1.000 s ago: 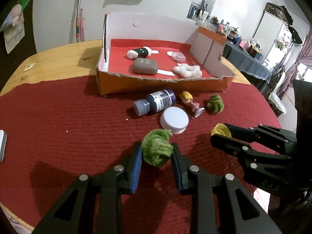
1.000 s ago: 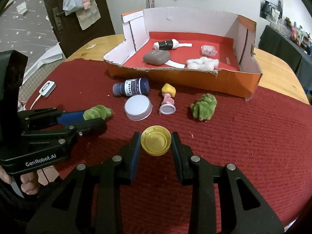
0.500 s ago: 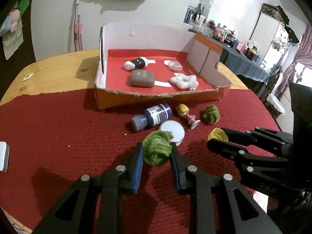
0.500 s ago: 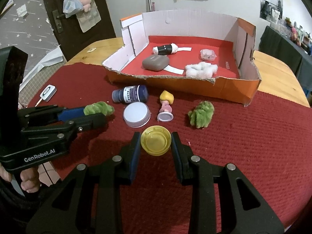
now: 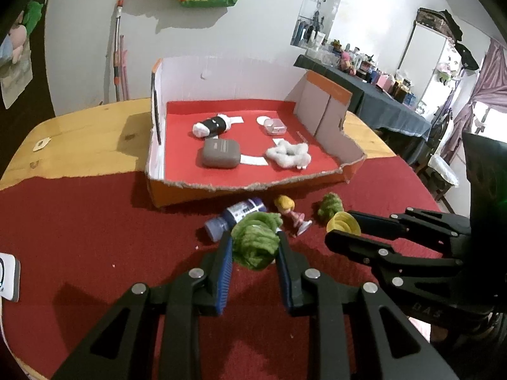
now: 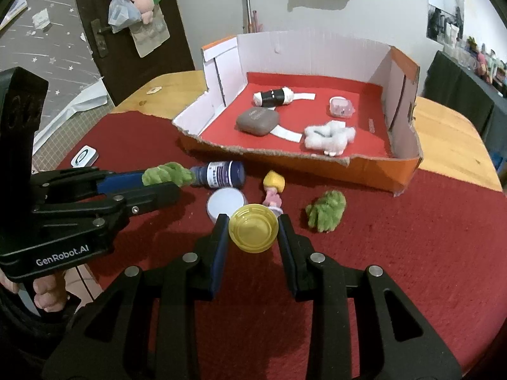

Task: Organize objects
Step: 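Lift the yellow lid with the right tool while the left tool lifts the green ball toward the box, then carry the lid with the right tool while the left tool carries the green ball over the box floor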

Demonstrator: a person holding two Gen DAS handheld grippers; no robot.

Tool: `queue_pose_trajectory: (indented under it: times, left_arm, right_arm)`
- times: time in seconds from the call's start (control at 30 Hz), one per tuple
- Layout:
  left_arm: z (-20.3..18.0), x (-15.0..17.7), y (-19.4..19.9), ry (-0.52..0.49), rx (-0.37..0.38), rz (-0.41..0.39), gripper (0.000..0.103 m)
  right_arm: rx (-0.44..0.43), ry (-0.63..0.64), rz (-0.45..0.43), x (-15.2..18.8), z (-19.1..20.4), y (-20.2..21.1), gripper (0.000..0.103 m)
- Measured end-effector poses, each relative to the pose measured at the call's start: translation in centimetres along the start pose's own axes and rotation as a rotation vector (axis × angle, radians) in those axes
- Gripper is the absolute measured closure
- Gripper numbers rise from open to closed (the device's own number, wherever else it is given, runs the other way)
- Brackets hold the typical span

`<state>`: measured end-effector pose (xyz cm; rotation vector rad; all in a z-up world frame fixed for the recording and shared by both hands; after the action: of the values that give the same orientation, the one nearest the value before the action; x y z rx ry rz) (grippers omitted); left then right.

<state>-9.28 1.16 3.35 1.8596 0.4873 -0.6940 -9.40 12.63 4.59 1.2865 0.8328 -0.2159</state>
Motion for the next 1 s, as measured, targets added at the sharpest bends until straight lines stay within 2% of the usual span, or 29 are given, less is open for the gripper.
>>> queue_pose_trajectory:
  times: [0.33,1.0]
  left_arm:
    - [0.2,-2.4,-0.3,-0.008,-0.003,-0.018,0.076]
    - [1.7,-5.6,-2.5,-0.006,-0.012,0.005,0.076]
  right_arm:
    - [-0.01,0.013,-0.014,-1.9,-0.3,0.4,0.074]
    - [-0.015,0.011,-0.023,-5.8,-1.5,-0.5,0.074]
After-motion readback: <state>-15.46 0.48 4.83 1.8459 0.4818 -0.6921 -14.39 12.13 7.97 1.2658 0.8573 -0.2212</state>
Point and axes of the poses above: each gripper's, at about its wrist camera, not at the fingertips, and y roughly against the way its jaws point, z to its left, x to its underside, the point moved 5 cm from there along -y, roughly the way its jaws point, and after that the axes turned 7 degrees about x, right-handed, at the moved point
